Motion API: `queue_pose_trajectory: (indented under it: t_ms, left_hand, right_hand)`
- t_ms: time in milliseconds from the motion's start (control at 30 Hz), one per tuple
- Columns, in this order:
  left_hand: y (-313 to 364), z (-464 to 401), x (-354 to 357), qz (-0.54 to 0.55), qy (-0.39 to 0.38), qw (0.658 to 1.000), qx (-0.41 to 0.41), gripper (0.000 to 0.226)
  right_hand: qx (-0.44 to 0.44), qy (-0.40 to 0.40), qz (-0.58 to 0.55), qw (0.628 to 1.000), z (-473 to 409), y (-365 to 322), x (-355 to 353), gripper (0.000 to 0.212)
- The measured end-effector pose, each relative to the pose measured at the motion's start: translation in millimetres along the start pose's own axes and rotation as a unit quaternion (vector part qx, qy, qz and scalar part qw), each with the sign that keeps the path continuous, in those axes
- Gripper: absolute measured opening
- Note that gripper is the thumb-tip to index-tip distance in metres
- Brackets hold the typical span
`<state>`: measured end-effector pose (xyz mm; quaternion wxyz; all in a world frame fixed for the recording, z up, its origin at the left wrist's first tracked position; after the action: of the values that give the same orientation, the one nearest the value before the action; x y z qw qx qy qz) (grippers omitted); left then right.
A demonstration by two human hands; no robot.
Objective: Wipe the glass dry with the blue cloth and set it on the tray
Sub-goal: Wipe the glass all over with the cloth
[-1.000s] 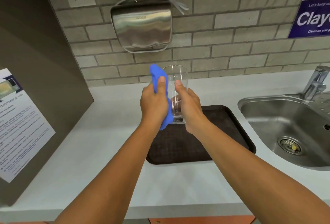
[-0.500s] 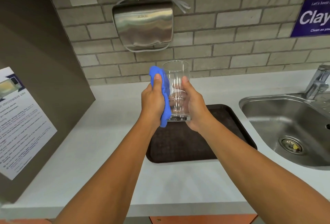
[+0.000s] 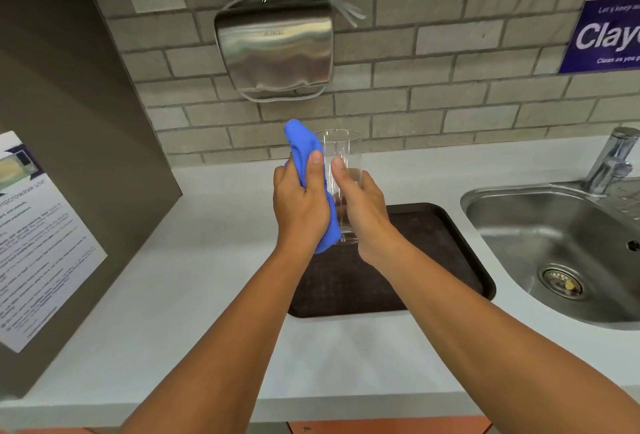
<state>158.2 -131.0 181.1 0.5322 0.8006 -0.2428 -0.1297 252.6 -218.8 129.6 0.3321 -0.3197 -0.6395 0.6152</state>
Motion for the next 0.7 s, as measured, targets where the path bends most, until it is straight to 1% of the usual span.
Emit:
queue_pose_trajectory:
  t_ms: [33, 100, 167, 200, 233, 267, 333, 367, 400, 433, 467, 500, 533, 567, 600, 633, 700]
  left_hand:
    - [5, 3, 1, -0.005, -0.002, 1.0, 0.02, 0.022]
    - [12, 6, 4, -0.007, -0.014, 0.998, 0.053, 0.015]
    - [12, 2, 4, 0.007, -0.023, 0.998, 0.052, 0.014]
    - [6, -2, 3, 0.021, -0.024, 0.999, 0.026, 0.017]
    - [-4, -5, 1, 0.045, -0.024, 0.999, -0.021, 0.023]
    - [-18, -8, 1, 0.074, -0.028, 0.993, -0.084, 0.031]
    - [-40, -3, 6, 0.127, -0.056, 0.969, -0.202, 0.044]
    - [-45, 0, 8, 0.134, -0.064, 0.961, -0.234, 0.048]
    - [-47, 1, 9, 0.124, -0.067, 0.959, -0.244, 0.048]
    - [-44, 1, 8, 0.104, -0.06, 0.965, -0.234, 0.045]
    - [-38, 0, 7, 0.081, -0.048, 0.975, -0.201, 0.039]
    - [-26, -2, 6, 0.046, -0.041, 0.988, -0.138, 0.034]
    - [-9, -1, 7, -0.007, -0.045, 0.998, -0.052, 0.032]
    - [7, 2, 13, -0.058, -0.06, 0.996, 0.032, 0.034]
    - [15, 6, 19, -0.086, -0.075, 0.99, 0.087, 0.042]
    - [18, 8, 22, -0.089, -0.081, 0.987, 0.103, 0.047]
    - [14, 3, 18, -0.05, -0.066, 0.994, 0.066, 0.045]
  right_hand:
    - [0.001, 0.003, -0.003, 1.0, 0, 1, -1, 0.053]
    - [0.0, -0.002, -0.015, 1.0, -1, 2, -1, 0.046]
    - [-0.003, -0.011, -0.032, 0.999, -3, 4, -1, 0.042]
    - [-0.003, -0.018, -0.041, 0.999, -3, 4, -1, 0.044]
    - [0.0, -0.026, -0.048, 0.999, -2, 4, -1, 0.048]
    - [0.002, -0.035, -0.054, 0.998, -1, 3, 0, 0.053]
    - [0.008, -0.053, -0.07, 0.996, 2, 3, 1, 0.062]
    - [0.013, -0.059, -0.08, 0.995, 3, 5, 1, 0.067]
    - [0.02, -0.062, -0.088, 0.994, 3, 6, 1, 0.073]
    - [0.027, -0.059, -0.089, 0.994, 4, 8, 1, 0.076]
    - [0.032, -0.051, -0.083, 0.995, 3, 9, 0, 0.076]
    - [0.037, -0.039, -0.072, 0.996, 3, 9, -1, 0.076]
    - [0.039, -0.029, -0.063, 0.997, 2, 9, -1, 0.079]
    - [0.038, -0.021, -0.057, 0.997, 2, 8, -2, 0.081]
    - [0.034, -0.015, -0.053, 0.998, 2, 6, -2, 0.08]
    - [0.03, -0.013, -0.052, 0.998, 3, 3, -2, 0.076]
    - [0.03, -0.031, -0.059, 0.997, 2, -1, 1, 0.068]
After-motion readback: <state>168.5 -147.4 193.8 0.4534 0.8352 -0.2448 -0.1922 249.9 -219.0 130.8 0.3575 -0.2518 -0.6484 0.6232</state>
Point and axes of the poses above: each hand's wrist, its own z-axis away from the middle knuckle, its own x-axis out of the palm, y = z × x, the point moved 10 cm from there along -z, towards the middle knuckle, and after that the axes turned 9 degrees about z, right-handed, at the moved point
